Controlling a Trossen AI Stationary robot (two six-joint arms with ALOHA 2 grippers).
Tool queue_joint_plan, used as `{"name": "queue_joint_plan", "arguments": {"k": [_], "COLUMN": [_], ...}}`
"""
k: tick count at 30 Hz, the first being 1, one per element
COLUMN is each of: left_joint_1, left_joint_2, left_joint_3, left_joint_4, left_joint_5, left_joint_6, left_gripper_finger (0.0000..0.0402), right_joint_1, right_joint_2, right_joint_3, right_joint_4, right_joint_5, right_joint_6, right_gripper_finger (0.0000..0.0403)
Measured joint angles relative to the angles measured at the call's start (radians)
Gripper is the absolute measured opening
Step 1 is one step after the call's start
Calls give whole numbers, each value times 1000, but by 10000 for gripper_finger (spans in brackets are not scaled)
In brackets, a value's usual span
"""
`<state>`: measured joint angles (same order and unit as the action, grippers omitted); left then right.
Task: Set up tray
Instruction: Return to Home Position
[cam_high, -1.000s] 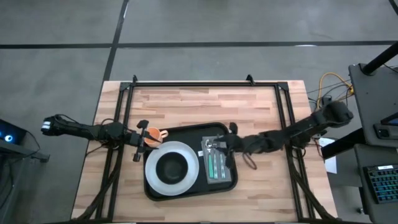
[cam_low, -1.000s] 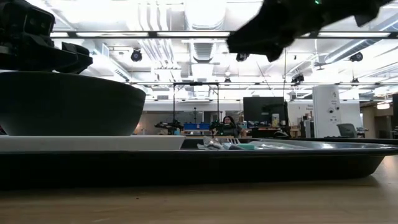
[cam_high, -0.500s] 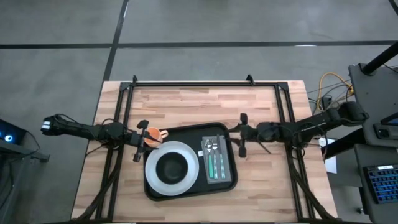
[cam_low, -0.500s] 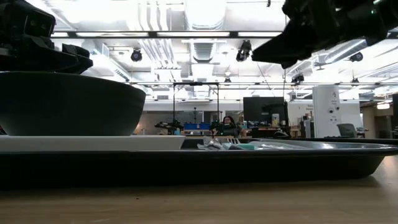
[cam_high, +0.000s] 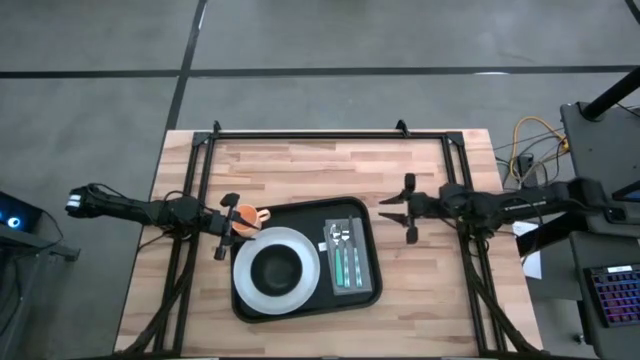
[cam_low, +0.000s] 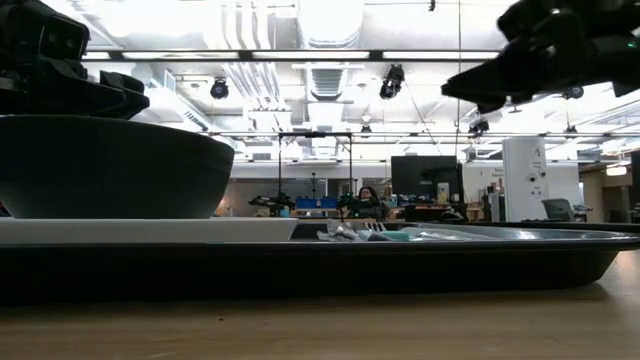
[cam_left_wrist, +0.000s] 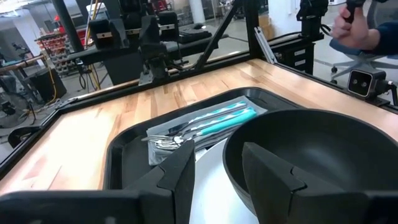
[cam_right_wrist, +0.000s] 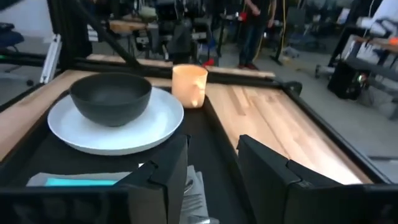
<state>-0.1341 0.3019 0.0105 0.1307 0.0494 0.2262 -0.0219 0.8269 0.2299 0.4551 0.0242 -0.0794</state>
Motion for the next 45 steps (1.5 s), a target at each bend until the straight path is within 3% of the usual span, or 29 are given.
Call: {"name": "queue_joint_plan", "arguments": {"k": [9, 17, 29, 38, 45], "left_joint_1": [0, 0, 0, 0, 0], "left_joint_2": [1, 1, 1, 1, 1], "left_joint_3": [0, 0, 0, 0, 0], "left_joint_4": [0, 0, 0, 0, 0], "left_joint_5": [0, 0, 0, 0, 0], "left_joint_6": [0, 0, 0, 0, 0], "left_gripper_finger": [116, 116, 116, 116, 116], "right_joint_1": [1, 2, 2, 2, 2], "right_joint_2": [-273, -436, -652, -771, -779], "right_joint_3": [-122, -179, -175, -209, -215], "right_joint_4": [8, -18, -276, -417, -459], "right_joint_5": [-3, -4, 1, 2, -2], "right_joint_6": [-11, -44, -33, -82, -159], "right_gripper_finger": [129, 123, 135, 123, 127]}}
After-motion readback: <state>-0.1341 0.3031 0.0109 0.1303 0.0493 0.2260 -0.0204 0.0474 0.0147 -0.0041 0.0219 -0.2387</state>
